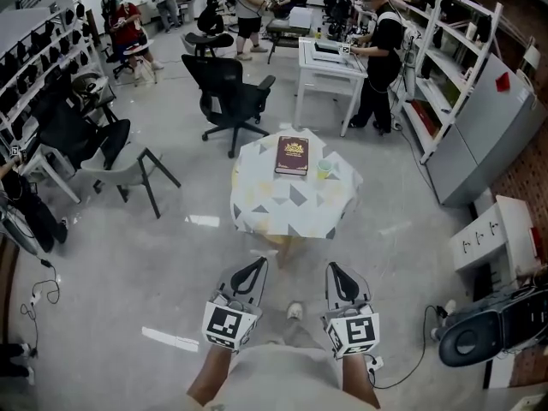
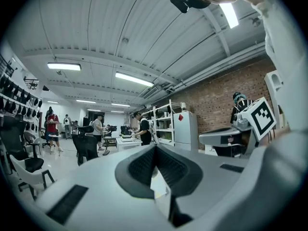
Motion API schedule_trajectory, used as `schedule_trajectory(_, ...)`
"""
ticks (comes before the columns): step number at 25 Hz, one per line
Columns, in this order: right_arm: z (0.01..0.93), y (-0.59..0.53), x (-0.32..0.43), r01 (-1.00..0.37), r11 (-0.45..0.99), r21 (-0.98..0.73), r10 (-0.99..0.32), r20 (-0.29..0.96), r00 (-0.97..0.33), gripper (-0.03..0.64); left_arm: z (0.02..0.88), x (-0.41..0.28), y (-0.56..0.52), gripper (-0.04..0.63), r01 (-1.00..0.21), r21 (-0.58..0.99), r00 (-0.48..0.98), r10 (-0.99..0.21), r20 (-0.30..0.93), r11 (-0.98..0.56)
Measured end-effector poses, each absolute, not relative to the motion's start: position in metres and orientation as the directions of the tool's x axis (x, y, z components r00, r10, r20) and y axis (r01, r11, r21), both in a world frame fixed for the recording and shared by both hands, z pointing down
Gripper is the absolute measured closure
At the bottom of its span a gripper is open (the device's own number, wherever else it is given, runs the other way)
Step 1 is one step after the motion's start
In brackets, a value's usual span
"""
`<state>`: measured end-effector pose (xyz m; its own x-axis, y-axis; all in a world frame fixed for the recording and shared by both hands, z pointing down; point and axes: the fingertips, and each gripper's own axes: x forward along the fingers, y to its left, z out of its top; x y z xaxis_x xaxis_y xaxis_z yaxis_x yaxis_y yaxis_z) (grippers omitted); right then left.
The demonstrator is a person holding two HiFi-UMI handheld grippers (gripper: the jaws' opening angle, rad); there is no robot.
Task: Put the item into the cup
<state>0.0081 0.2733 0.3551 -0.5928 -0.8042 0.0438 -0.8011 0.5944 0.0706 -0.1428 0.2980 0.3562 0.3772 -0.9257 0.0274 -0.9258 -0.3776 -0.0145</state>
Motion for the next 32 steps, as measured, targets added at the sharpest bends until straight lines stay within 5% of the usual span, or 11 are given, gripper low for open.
schedule_trajectory(32,0.374,0.100,0.041,-0.773,0.635,0.001,-0.770,0.083,-0.633,0.611,0.360,-0.106,0.134,0.584,-0.939,-0.031,0.338,-0.937,0.084,-0.341)
